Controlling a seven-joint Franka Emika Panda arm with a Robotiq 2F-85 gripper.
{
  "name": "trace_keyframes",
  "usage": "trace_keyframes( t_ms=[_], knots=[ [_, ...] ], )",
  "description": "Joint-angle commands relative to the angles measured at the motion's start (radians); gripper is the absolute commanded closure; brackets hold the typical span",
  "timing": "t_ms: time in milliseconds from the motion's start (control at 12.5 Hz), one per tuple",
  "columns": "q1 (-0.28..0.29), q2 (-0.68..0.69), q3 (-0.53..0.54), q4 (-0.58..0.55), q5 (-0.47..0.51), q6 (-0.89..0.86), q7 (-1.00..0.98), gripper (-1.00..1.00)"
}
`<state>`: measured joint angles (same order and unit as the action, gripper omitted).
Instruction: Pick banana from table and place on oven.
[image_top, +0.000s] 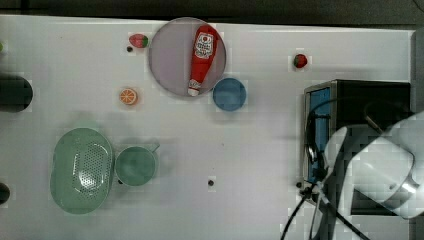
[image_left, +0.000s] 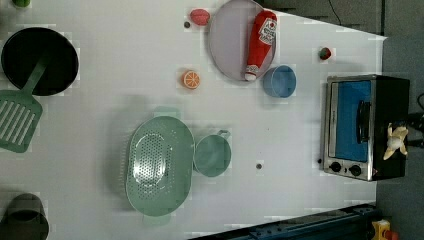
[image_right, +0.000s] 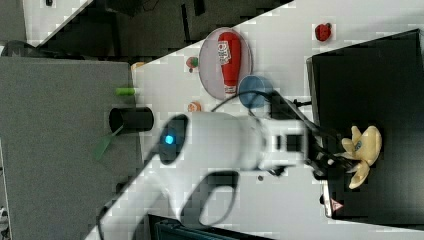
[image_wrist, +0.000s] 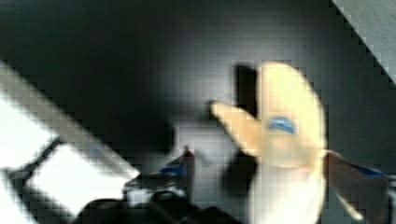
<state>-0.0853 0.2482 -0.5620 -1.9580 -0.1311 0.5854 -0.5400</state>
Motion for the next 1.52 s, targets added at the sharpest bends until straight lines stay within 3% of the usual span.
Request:
trace_keyframes(
  t_ms=[80, 320, 640, 960, 1520],
  knots=[
    [0.056, -0.078, 0.011, 0.052, 0.014, 0.003, -0.070, -1.00],
    [0.103, -0.171, 0.111, 0.073, 0.015, -0.062, -0.006, -1.00],
    [0.140, -0.338, 0.290, 0.071, 0.019, -0.332, 0.460, -1.00],
    [0.142, -0.464, 0.430, 0.044, 0.029, -0.382, 0.857, -1.00],
    [0.142, -0.606, 0.466, -0.089, 0.053, -0.398, 0.801, -1.00]
  ],
)
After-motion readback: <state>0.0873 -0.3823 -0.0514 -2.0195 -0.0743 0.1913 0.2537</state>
